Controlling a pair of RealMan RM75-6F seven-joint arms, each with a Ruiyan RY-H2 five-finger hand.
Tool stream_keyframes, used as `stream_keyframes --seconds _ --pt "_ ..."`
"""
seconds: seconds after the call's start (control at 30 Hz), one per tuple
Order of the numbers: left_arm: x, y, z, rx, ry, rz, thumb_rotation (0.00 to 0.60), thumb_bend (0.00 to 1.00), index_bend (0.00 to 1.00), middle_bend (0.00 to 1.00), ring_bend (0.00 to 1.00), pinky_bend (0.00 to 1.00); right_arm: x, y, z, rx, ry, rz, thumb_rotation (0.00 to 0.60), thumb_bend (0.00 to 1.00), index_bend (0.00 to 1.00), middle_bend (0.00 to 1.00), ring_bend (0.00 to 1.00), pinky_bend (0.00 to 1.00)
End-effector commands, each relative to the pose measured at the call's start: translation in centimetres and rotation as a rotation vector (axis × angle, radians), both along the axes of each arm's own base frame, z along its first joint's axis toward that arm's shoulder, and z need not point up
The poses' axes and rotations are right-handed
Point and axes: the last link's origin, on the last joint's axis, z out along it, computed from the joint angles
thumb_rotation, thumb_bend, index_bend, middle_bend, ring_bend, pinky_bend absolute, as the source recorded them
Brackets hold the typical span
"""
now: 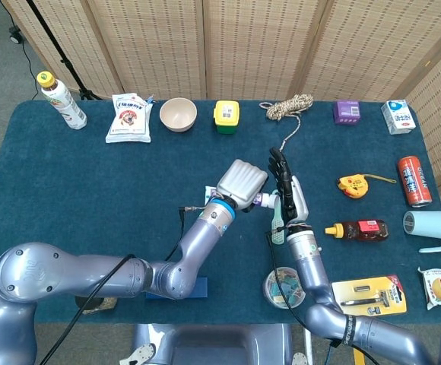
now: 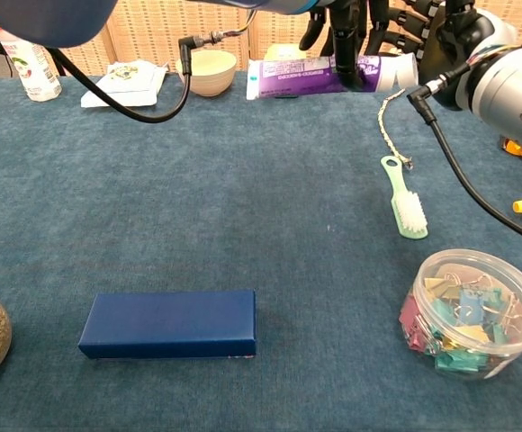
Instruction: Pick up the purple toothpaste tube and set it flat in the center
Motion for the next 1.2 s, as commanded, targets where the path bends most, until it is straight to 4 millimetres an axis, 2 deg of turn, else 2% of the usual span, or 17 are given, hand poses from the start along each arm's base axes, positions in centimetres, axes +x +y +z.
stream_keyframes --seconds 0.03,0.37,1.2 --pt "0.09 -0.07 -0.17 0.0 0.008 -0.007 0.6 0.8 0.63 0.6 0.62 0.68 -0.04 0.02 -0.16 0.005 -0.034 -0.012 0.046 0.0 0.0 0.0 0.0 0.0" --pt "0.48 0.03 -0.36 -0.011 0.017 -0.01 0.6 0.8 0.63 0.6 0.62 0.68 0.2 0.13 -0.18 -0.008 -0.128 -0.013 0.059 0.0 0.0 0.0 0.0 0.0" --pt "1.0 0.1 0.08 -0.045 -0.016 0.046 0.6 0.8 0.63 0.6 0.61 0.68 -0.22 0.31 -0.63 -0.092 -0.1 0.027 0.065 0.0 0.0 0.0 0.0 0.0"
